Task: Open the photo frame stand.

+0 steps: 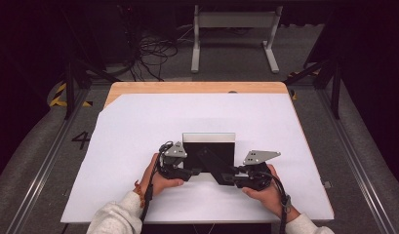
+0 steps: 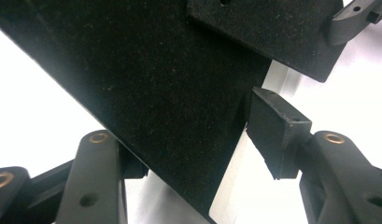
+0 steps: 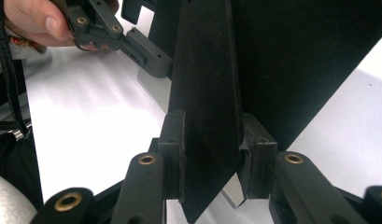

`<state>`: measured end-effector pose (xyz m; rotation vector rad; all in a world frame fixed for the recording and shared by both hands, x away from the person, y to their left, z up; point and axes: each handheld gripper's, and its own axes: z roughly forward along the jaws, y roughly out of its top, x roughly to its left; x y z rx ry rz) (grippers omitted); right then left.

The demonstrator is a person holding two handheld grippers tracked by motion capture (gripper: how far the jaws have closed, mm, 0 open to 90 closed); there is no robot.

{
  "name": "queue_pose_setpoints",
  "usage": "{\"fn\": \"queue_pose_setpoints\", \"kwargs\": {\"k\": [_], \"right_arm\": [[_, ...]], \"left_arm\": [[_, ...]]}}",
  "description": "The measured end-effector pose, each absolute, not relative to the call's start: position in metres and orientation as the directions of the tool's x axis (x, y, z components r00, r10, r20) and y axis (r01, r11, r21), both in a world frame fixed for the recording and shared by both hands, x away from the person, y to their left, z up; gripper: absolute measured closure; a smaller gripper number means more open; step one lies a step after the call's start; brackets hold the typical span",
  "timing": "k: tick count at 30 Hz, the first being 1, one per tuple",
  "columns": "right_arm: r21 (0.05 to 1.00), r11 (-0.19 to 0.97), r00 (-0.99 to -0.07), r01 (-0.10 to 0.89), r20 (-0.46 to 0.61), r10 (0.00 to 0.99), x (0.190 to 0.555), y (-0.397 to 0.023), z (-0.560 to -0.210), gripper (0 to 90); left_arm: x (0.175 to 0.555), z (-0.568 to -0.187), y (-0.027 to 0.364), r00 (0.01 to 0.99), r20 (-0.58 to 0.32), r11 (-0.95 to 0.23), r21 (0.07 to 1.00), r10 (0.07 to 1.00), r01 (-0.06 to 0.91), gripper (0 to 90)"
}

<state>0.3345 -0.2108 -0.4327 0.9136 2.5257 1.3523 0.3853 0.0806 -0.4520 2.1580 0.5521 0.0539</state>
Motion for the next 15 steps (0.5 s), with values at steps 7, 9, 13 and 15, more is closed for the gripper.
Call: {"fn": "queue_pose_setpoints", "kwargs": {"k": [7, 9, 13, 15], "right_arm": [[0.796, 0.422, -0.807, 0.434, 0.135, 0.575, 0.3339, -0.2098, -0.4316, 69.1], [0.798, 0.423, -0.804, 0.430, 0.124, 0.582, 0.3338, -0.2099, -0.4310, 71.4], [0.798, 0.429, -0.802, 0.424, 0.112, 0.586, 0.3340, -0.2089, -0.4312, 72.2], [0.799, 0.428, -0.802, 0.423, 0.110, 0.587, 0.3339, -0.2084, -0.4310, 72.3]], "left_arm": [[0.3826, -0.4476, 0.0815, 0.898, -0.122, -0.505, 0.791, 0.424, 0.346, 56.0], [0.3811, -0.4444, 0.0825, 0.896, -0.088, -0.506, 0.799, 0.436, 0.325, 59.2], [0.3801, -0.4429, 0.0817, 0.892, -0.053, -0.518, 0.798, 0.448, 0.307, 59.6], [0.3797, -0.4425, 0.0816, 0.890, -0.041, -0.519, 0.800, 0.455, 0.302, 59.8]]}}
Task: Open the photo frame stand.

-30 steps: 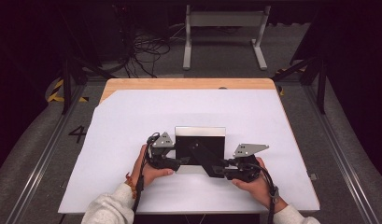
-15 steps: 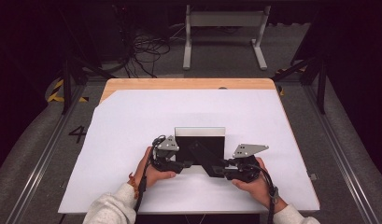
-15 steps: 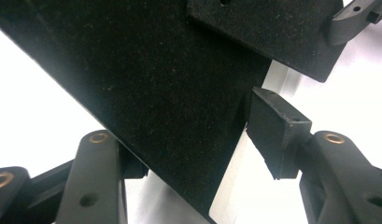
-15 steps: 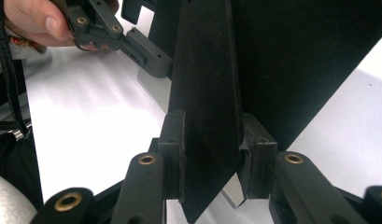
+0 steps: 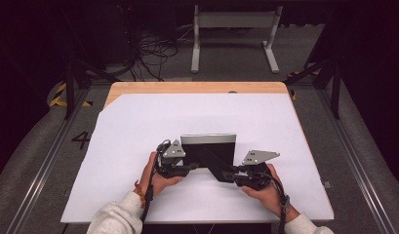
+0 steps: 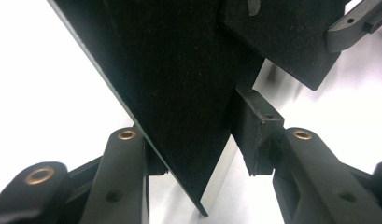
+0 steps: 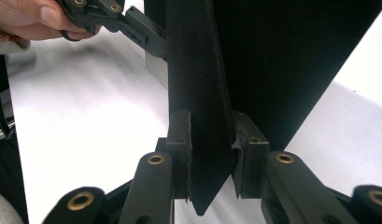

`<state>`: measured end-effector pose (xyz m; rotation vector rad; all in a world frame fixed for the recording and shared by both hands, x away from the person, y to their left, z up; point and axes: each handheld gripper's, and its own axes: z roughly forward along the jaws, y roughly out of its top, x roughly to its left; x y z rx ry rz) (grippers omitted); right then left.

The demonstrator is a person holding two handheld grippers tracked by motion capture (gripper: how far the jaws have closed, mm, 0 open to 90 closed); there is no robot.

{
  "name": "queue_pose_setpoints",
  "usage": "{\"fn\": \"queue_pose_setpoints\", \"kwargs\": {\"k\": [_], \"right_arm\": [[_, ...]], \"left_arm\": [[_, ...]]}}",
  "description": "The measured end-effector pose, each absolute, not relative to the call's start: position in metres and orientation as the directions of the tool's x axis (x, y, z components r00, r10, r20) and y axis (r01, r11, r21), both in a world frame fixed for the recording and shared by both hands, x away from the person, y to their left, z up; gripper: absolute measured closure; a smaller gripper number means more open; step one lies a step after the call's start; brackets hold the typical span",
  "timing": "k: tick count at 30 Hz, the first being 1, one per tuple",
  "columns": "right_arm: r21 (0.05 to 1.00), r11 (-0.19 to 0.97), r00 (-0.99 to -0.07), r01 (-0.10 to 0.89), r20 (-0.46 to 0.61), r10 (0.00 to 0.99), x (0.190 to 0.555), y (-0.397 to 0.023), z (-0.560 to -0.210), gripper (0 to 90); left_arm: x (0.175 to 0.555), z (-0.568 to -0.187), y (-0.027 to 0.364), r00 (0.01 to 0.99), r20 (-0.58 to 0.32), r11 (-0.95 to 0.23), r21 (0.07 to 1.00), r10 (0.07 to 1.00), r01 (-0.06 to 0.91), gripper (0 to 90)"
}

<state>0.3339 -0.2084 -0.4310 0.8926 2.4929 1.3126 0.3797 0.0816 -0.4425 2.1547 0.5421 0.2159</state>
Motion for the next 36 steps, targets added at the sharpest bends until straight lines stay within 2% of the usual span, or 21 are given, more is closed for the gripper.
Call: {"fn": "queue_pose_setpoints", "kwargs": {"k": [18, 27, 36], "right_arm": [[0.806, 0.429, -0.806, 0.408, 0.097, 0.584, 0.335, -0.203, -0.432, 75.8], [0.800, 0.452, -0.814, 0.395, 0.076, 0.577, 0.331, -0.203, -0.434, 77.3], [0.791, 0.476, -0.821, 0.384, 0.056, 0.569, 0.328, -0.202, -0.435, 78.6]], "left_arm": [[0.384, -0.438, 0.081, 0.876, 0.042, -0.552, 0.791, 0.480, 0.264, 58.2], [0.382, -0.437, 0.086, 0.877, 0.025, -0.519, 0.814, 0.479, 0.260, 57.6], [0.382, -0.437, 0.091, 0.878, 0.007, -0.494, 0.828, 0.479, 0.263, 50.1]]}}
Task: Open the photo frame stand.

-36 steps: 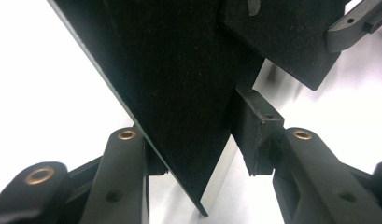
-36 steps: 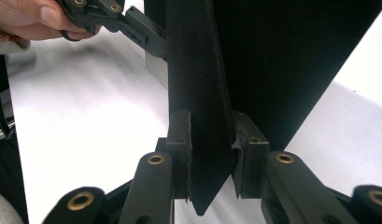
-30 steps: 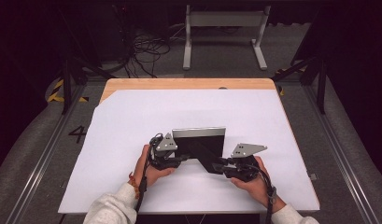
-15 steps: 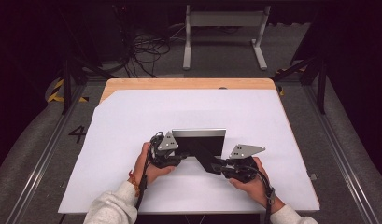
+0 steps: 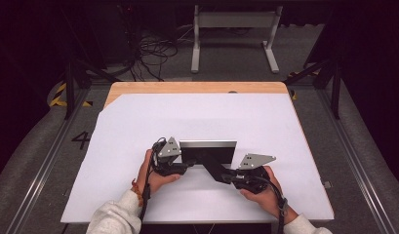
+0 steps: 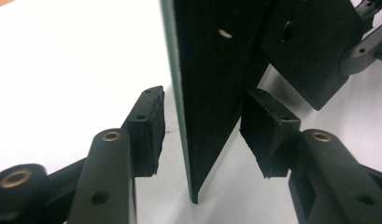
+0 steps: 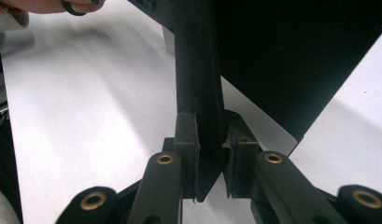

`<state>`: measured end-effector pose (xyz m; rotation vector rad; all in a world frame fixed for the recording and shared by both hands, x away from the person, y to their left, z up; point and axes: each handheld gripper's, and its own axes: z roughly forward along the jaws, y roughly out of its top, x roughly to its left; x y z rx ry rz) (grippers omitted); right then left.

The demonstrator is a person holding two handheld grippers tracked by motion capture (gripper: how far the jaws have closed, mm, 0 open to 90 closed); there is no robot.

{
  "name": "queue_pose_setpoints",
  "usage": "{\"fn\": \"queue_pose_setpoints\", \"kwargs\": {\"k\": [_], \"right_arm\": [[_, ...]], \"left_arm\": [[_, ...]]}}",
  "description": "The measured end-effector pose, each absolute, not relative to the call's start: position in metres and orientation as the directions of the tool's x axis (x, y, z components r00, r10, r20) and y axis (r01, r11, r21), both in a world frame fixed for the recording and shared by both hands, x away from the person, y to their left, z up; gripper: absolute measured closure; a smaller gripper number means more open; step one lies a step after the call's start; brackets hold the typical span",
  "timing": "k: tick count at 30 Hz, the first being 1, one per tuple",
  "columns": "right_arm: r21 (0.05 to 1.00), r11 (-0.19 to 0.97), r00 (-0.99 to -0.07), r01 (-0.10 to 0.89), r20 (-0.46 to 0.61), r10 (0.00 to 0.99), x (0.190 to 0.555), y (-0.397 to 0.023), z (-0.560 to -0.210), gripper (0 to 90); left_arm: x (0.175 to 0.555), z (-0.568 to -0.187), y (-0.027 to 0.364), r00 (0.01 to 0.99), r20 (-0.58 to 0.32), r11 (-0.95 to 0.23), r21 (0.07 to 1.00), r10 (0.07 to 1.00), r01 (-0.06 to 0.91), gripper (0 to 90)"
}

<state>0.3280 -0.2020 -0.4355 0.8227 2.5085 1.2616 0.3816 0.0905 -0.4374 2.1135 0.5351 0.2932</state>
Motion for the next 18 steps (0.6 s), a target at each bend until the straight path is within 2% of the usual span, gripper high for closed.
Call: {"fn": "queue_pose_setpoints", "kwargs": {"k": [6, 10, 18], "right_arm": [[0.788, 0.482, -0.823, 0.383, 0.053, 0.566, 0.327, -0.202, -0.436, 78.9], [0.790, 0.481, -0.824, 0.381, 0.053, 0.565, 0.327, -0.202, -0.436, 78.9], [0.793, 0.477, -0.826, 0.380, 0.058, 0.561, 0.327, -0.202, -0.435, 78.9]], "left_arm": [[0.381, -0.445, 0.084, 0.878, 0.017, -0.526, 0.806, 0.479, 0.272, 48.9], [0.382, -0.449, 0.084, 0.878, 0.002, -0.526, 0.801, 0.480, 0.285, 51.3], [0.380, -0.454, 0.082, 0.883, 0.032, -0.556, 0.787, 0.469, 0.267, 58.2]]}}
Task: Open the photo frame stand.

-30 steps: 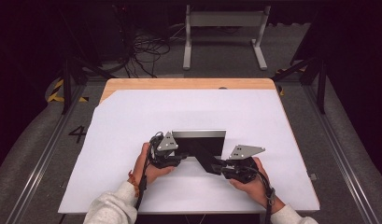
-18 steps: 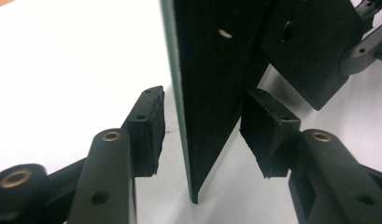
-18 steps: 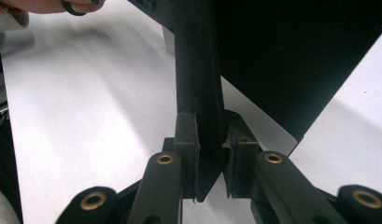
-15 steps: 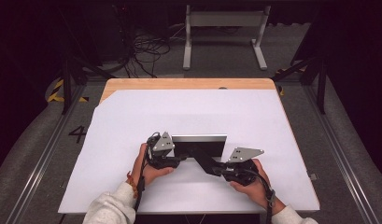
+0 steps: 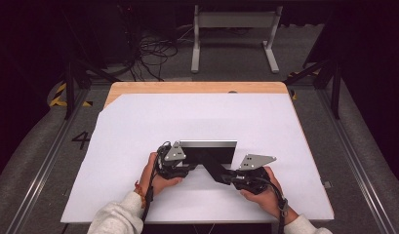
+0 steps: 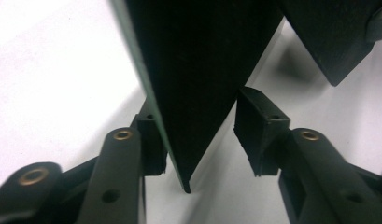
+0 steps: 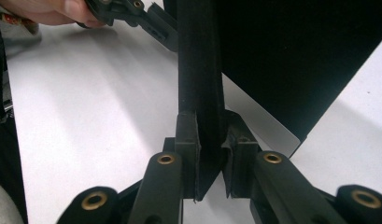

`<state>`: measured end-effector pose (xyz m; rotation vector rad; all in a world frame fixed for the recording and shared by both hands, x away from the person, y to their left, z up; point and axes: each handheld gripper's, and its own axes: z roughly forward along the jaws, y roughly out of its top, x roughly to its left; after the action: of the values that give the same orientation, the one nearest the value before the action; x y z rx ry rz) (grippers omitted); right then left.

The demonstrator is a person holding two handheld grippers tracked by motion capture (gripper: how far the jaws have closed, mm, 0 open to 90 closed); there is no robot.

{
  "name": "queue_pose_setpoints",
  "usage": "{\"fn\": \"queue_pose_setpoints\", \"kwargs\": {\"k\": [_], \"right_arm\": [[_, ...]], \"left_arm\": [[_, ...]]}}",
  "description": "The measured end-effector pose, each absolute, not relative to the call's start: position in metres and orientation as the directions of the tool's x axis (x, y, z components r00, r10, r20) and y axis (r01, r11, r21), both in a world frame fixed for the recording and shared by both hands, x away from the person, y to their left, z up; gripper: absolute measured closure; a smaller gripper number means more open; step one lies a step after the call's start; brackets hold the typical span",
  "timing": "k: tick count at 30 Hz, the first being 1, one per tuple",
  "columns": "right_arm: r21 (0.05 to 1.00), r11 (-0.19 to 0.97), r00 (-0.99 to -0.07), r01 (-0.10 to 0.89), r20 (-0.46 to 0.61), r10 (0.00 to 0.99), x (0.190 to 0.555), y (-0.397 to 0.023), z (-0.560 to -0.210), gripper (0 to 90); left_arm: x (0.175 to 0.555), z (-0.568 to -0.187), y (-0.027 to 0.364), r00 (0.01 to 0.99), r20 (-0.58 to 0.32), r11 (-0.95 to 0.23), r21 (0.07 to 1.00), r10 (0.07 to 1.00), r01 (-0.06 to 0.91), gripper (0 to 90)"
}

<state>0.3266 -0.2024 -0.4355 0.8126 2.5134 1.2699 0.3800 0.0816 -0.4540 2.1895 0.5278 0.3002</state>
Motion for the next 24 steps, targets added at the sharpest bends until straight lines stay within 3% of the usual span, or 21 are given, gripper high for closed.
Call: {"fn": "queue_pose_setpoints", "kwargs": {"k": [24], "right_arm": [[0.793, 0.495, -0.841, 0.356, 0.042, 0.539, 0.3223, -0.1995, -0.4351, 80.6]], "left_arm": [[0.3771, -0.4547, 0.0770, 0.842, 0.165, -0.589, 0.781, 0.514, 0.207, 56.8]]}}
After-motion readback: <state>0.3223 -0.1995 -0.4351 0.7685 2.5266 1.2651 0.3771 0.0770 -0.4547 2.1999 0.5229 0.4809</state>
